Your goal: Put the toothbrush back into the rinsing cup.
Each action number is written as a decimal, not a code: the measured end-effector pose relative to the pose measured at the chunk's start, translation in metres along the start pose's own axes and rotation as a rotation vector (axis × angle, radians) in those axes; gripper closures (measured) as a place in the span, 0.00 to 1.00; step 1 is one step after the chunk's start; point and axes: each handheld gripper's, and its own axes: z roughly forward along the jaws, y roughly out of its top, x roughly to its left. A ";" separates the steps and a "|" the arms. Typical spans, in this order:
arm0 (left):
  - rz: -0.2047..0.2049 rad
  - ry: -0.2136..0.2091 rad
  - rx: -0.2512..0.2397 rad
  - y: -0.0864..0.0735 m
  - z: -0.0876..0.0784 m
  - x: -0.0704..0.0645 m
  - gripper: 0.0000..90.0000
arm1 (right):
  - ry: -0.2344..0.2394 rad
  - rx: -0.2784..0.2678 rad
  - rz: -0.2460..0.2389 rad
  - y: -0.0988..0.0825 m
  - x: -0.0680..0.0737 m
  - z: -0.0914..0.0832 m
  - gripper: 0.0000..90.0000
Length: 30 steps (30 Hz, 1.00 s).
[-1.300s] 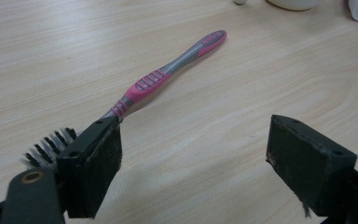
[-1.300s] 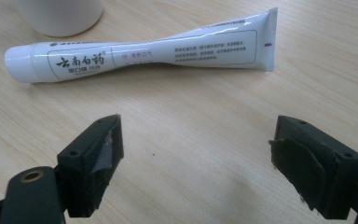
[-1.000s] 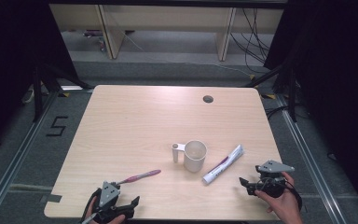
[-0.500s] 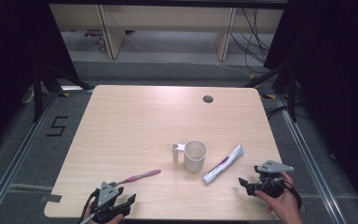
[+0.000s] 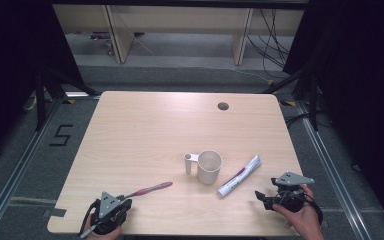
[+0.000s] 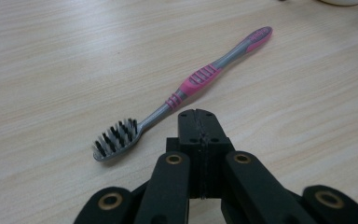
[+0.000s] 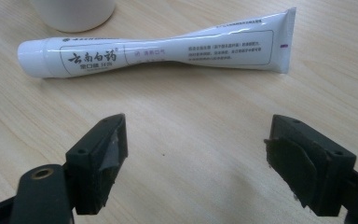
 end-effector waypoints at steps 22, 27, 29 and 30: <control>0.014 0.048 0.048 0.018 0.035 0.015 0.99 | 0.017 -0.002 -0.010 0.000 -0.001 0.002 0.24; 0.013 0.066 0.048 0.024 0.043 0.018 0.99 | 0.007 -0.001 -0.005 0.000 -0.001 0.002 0.24; 0.019 0.068 0.046 0.028 0.048 0.021 0.99 | 0.008 0.006 -0.001 0.000 -0.001 0.002 0.24; 0.016 0.072 0.044 0.030 0.051 0.021 0.99 | 0.007 0.005 -0.002 0.000 -0.002 0.002 0.24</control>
